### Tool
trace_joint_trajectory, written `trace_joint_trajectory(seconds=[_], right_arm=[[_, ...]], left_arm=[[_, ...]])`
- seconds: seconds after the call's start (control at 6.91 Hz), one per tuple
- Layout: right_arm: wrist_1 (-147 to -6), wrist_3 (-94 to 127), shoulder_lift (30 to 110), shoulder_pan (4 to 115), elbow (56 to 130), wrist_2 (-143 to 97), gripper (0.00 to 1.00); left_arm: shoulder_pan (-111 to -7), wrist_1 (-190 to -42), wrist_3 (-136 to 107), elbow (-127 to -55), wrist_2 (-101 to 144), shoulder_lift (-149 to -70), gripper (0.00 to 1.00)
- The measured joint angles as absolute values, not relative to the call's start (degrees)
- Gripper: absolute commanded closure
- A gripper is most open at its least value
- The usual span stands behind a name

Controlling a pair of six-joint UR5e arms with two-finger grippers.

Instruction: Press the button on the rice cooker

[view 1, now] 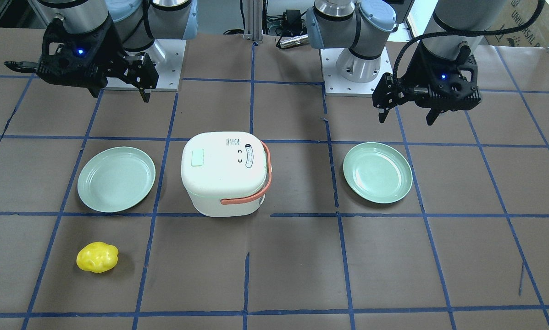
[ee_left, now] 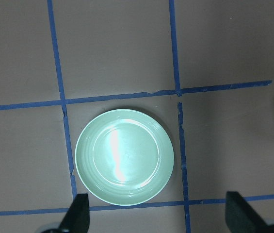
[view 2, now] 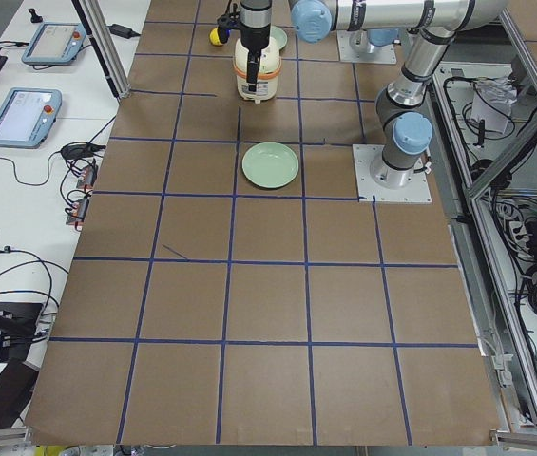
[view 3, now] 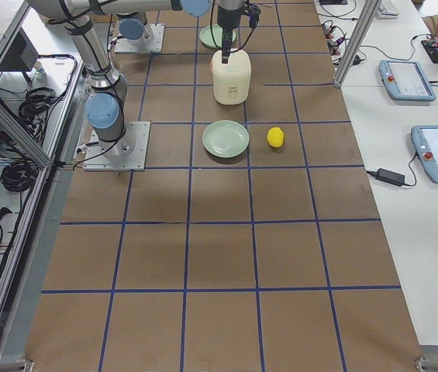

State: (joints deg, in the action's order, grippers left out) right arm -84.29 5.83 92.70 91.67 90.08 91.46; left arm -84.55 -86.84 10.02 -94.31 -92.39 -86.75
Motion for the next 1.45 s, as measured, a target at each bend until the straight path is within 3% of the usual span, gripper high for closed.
trace_joint_trajectory(seconds=[0.87, 1.45], right_arm=[[-86.6, 5.2, 92.1, 92.7, 89.3, 86.7, 0.97], [-93.9, 9.7, 85.2, 99.1, 90.4, 86.8, 0.97]], left_arm=[[-84.6, -86.8, 10.0, -94.3, -92.4, -86.7, 0.00], [-84.5, -86.8, 10.0, -94.3, -92.4, -86.7, 0.00]])
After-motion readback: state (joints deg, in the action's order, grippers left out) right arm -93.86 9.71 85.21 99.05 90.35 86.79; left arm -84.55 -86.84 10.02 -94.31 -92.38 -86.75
